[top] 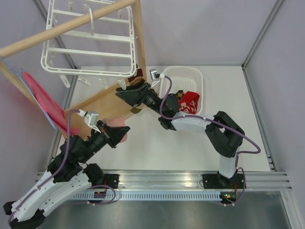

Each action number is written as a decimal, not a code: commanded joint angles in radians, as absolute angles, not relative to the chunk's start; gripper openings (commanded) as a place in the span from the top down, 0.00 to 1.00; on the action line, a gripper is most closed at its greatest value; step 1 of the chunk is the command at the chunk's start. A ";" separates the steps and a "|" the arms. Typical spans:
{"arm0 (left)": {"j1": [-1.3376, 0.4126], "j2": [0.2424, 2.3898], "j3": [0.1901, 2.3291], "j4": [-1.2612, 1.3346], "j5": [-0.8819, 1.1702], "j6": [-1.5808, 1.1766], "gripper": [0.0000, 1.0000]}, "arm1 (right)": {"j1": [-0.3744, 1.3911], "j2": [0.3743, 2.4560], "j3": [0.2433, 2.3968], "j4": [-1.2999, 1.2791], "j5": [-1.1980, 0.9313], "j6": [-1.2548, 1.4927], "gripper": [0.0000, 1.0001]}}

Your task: Remove the socks clipped to the hanger

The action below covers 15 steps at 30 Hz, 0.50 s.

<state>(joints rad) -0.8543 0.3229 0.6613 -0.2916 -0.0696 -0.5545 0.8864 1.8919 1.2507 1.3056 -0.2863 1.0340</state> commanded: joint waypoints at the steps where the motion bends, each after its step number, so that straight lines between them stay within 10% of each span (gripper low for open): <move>1: -0.857 0.301 0.650 -0.345 -0.109 -0.591 0.98 | 0.888 1.813 1.178 1.623 -0.284 0.973 0.25; 15: -0.856 0.298 0.523 -0.364 -0.138 -0.646 0.98 | 0.885 1.677 0.796 1.461 -0.249 0.813 0.25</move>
<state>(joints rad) -0.8543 0.2932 0.5472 -0.3622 -0.1226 -0.5808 0.8864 1.7191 0.8417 1.3025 -0.2668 0.8799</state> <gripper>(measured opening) 0.029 0.753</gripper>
